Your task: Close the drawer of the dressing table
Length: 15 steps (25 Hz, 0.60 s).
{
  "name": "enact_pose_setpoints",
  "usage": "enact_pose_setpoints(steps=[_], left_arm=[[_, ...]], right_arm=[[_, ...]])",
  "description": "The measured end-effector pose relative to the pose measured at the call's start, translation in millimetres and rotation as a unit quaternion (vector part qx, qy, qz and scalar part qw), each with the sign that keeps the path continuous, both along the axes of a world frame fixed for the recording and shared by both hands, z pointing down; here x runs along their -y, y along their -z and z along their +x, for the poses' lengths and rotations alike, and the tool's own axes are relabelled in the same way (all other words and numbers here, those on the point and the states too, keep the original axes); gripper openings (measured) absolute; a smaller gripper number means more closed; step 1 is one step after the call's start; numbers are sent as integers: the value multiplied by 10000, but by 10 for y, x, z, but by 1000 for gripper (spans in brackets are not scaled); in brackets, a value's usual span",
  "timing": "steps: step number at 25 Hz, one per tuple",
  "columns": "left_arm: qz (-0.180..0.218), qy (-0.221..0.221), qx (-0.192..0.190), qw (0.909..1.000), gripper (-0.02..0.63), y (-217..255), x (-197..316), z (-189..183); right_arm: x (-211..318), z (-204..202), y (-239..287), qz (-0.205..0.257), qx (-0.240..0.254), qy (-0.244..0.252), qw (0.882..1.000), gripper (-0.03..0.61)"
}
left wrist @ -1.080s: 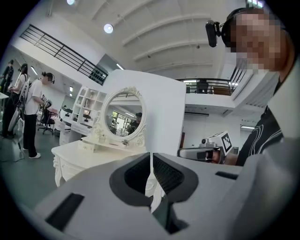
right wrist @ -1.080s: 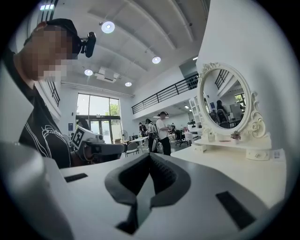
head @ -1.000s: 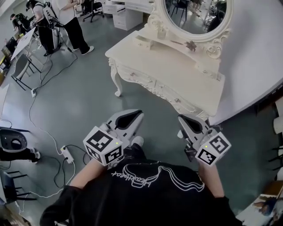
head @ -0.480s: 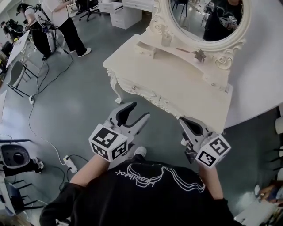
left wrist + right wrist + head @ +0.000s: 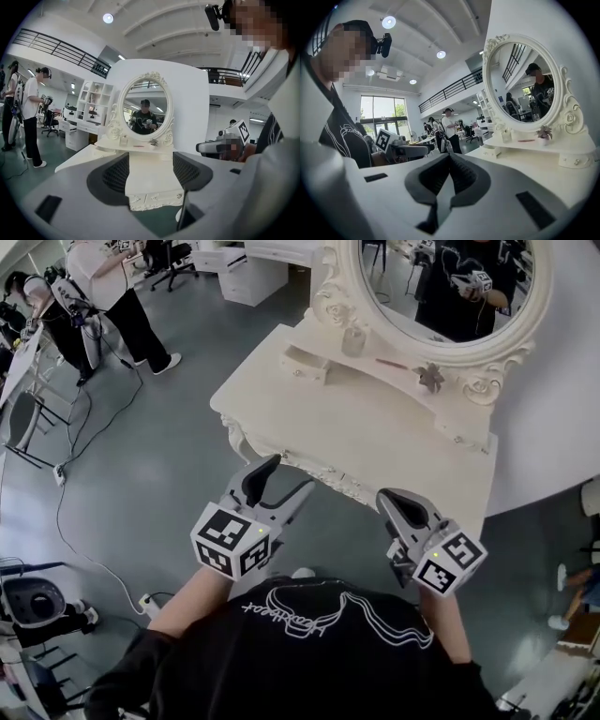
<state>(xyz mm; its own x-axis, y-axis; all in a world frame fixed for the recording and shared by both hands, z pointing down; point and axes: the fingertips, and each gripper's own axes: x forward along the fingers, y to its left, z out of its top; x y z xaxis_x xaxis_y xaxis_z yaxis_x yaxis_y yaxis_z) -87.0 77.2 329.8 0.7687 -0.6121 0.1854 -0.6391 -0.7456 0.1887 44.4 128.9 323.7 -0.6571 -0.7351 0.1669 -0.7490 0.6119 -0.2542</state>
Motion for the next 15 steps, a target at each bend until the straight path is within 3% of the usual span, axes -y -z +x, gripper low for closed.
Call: enact_pose_setpoints(steps=[15], left_arm=[[20,-72,126,9999,288,-116,427,-87]], right_arm=[[427,-90,-67,25,77,-111,9999,3]])
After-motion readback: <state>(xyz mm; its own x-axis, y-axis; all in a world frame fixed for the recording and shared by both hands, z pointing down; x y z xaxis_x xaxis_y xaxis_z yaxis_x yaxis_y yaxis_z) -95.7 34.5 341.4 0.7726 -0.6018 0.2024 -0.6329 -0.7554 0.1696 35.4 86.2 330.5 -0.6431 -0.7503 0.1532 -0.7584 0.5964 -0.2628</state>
